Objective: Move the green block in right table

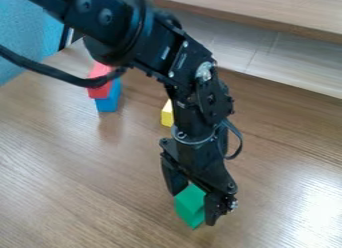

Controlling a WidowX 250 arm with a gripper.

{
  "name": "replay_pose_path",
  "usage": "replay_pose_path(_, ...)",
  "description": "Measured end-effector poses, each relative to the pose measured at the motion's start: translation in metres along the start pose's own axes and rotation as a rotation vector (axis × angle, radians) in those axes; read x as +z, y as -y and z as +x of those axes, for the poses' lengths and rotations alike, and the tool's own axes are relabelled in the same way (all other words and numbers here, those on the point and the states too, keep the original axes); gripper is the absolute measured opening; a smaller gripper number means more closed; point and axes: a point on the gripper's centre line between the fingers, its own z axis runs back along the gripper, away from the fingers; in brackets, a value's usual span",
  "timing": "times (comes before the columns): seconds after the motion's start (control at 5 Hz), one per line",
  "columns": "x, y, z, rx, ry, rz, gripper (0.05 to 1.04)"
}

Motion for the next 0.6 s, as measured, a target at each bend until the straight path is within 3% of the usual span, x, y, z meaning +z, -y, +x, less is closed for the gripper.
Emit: replay_pose_path(0.6, 0.074, -0.066, 0.017, 0.191, 0.15, -0.079, 1.001)
